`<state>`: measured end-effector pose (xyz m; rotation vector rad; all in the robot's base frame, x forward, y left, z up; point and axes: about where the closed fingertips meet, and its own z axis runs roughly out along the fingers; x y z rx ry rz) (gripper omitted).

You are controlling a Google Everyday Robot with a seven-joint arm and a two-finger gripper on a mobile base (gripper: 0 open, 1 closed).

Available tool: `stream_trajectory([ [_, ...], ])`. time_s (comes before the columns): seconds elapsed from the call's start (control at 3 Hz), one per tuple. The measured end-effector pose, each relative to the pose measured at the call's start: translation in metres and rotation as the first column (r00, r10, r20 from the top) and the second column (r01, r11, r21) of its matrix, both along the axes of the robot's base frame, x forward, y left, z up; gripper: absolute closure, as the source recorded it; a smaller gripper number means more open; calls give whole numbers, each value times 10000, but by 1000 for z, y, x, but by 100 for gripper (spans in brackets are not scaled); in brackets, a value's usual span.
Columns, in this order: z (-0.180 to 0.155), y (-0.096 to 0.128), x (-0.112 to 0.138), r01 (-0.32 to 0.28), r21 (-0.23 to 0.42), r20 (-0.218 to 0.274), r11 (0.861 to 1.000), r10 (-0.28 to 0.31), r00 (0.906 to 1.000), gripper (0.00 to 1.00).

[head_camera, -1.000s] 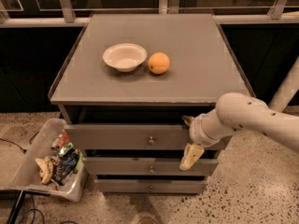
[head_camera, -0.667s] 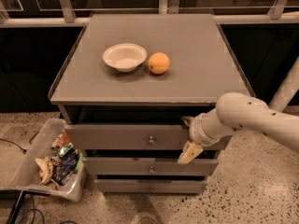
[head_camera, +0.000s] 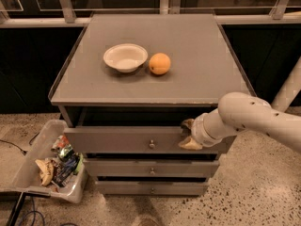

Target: Open top drawer

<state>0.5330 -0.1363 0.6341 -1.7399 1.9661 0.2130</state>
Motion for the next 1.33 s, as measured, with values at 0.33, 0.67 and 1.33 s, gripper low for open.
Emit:
stream_trajectory([
  [0.33, 7, 0, 1, 0, 0, -1, 10000, 0, 10000, 88],
  [0.67, 9, 0, 1, 0, 0, -1, 10000, 0, 10000, 100],
  [1.33, 10, -2, -6, -28, 67, -94, 10000, 28, 10000, 100],
])
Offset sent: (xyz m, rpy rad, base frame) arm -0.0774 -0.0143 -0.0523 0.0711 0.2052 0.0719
